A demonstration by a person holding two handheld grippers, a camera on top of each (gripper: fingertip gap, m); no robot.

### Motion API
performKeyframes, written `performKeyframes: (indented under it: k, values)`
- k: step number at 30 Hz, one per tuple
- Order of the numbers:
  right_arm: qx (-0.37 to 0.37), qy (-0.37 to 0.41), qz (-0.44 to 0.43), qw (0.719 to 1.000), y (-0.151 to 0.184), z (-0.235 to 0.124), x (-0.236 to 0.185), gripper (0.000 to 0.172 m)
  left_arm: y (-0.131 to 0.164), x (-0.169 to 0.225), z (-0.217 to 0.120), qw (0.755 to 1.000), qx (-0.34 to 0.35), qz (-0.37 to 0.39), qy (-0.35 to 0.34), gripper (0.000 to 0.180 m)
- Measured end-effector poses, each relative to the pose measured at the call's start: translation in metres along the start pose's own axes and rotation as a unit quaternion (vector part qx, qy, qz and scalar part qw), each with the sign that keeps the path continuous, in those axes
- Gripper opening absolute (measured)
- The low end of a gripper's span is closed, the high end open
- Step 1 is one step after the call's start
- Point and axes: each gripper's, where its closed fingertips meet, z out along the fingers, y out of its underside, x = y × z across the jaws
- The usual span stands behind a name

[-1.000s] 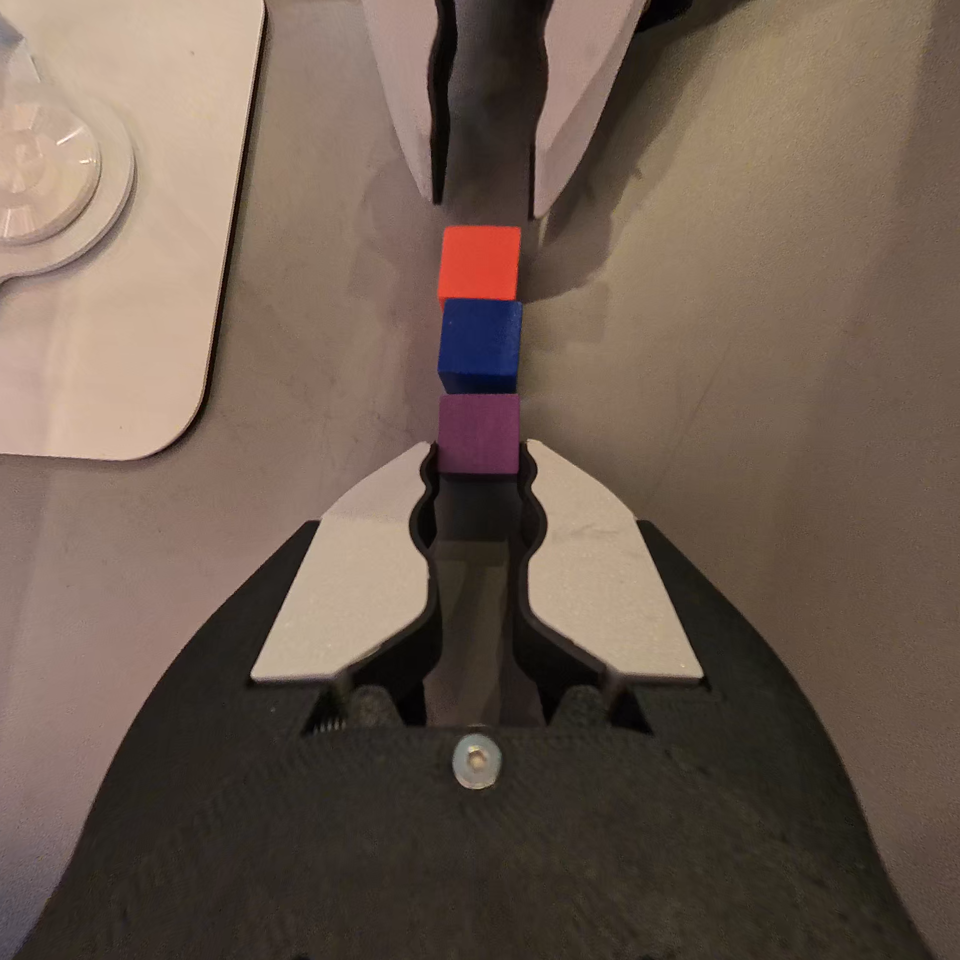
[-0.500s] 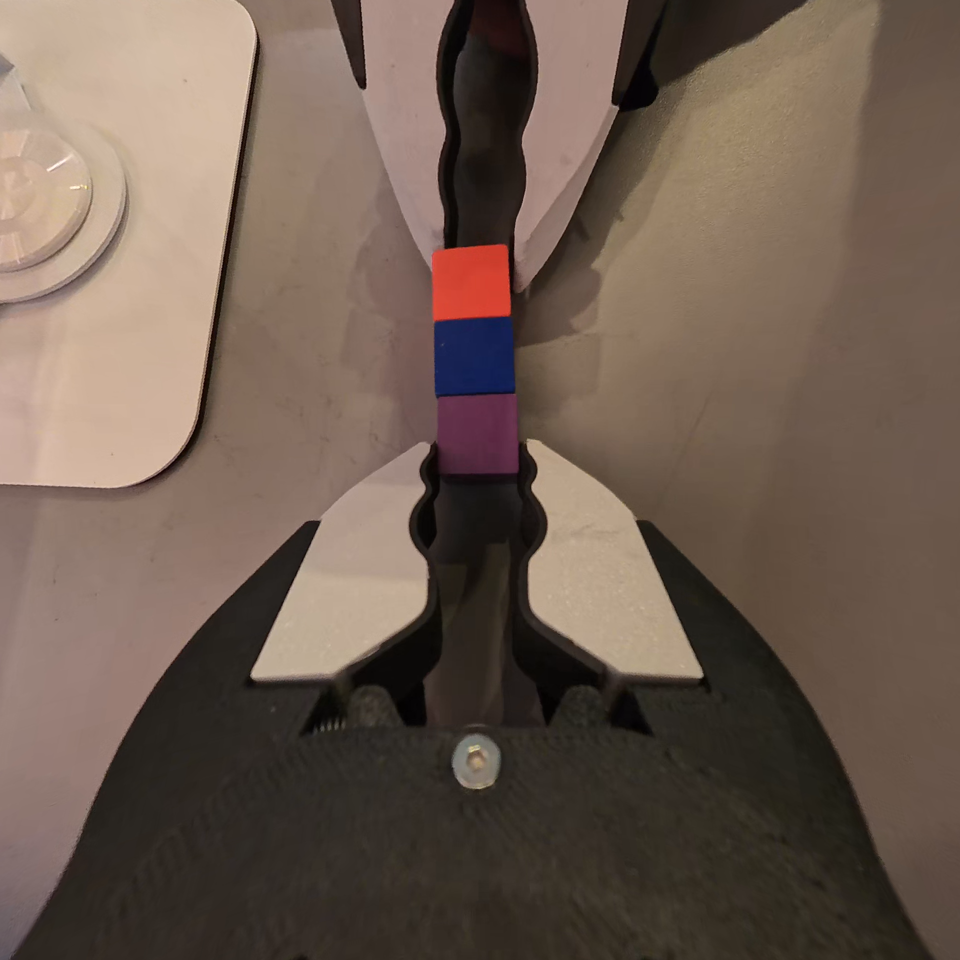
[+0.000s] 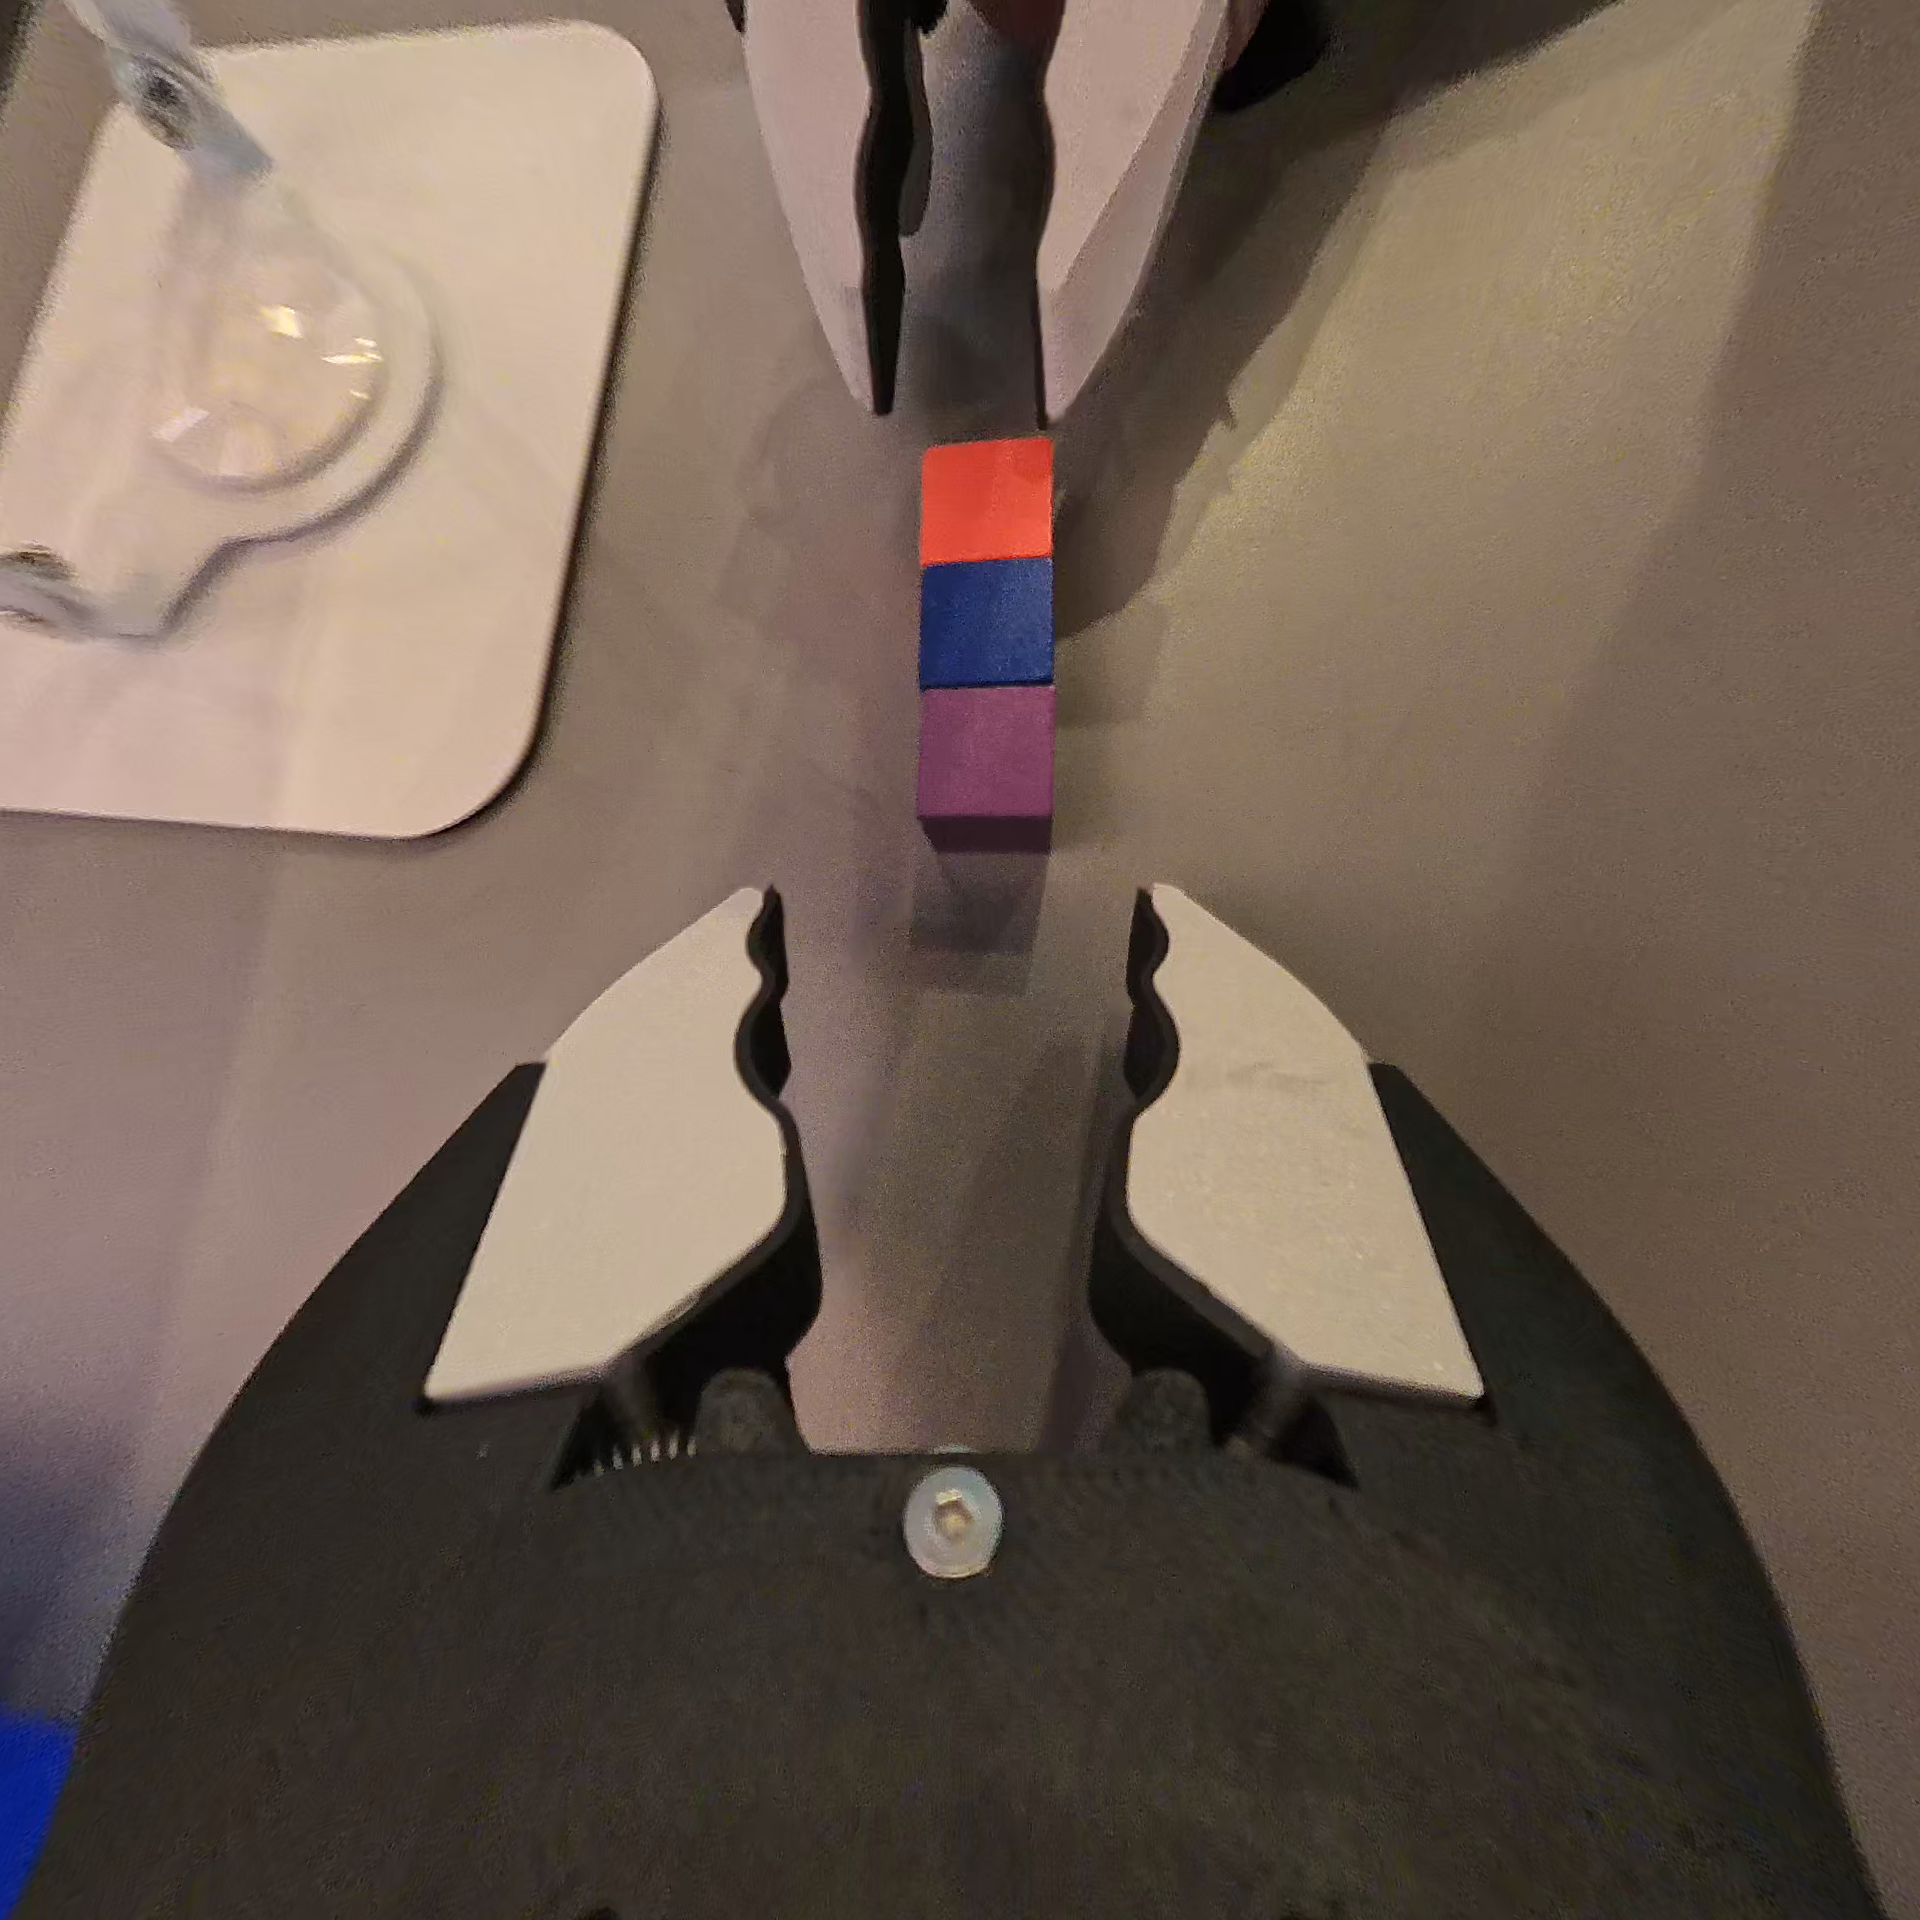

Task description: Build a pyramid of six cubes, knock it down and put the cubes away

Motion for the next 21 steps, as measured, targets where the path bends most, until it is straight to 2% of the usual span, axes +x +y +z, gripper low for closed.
performKeyframes:
  k: [3,7,9,12,16,21]
  values:
    - [0.013,0.004,0.014,1.000,-0.001,-0.007,0.007,0.028,-0.004,-0.010,-0.046,0.998,0.017,0.010,-0.058,0.055]
    - [0.022,0.004,0.027,0.999,-0.002,-0.009,0.009,0.027,0.007,-0.057,-0.131,0.976,0.003,-0.004,-0.217,0.041]
    - [0.018,0.007,0.025,1.000,-0.002,-0.008,0.009,0.026,0.019,-0.083,-0.165,0.963,-0.014,-0.014,-0.268,0.041]
    - [0.009,0.012,0.018,1.000,0.000,-0.006,0.009,0.026,0.050,-0.125,-0.192,0.951,-0.074,-0.034,-0.297,0.051]
    - [0.000,0.016,0.013,1.000,0.002,-0.004,0.009,0.025,0.088,-0.178,-0.186,0.955,-0.134,-0.055,-0.257,0.061]
    - [-0.005,0.015,0.014,1.000,0.004,-0.003,0.008,0.025,0.133,-0.229,-0.147,0.962,-0.187,-0.061,-0.192,0.062]
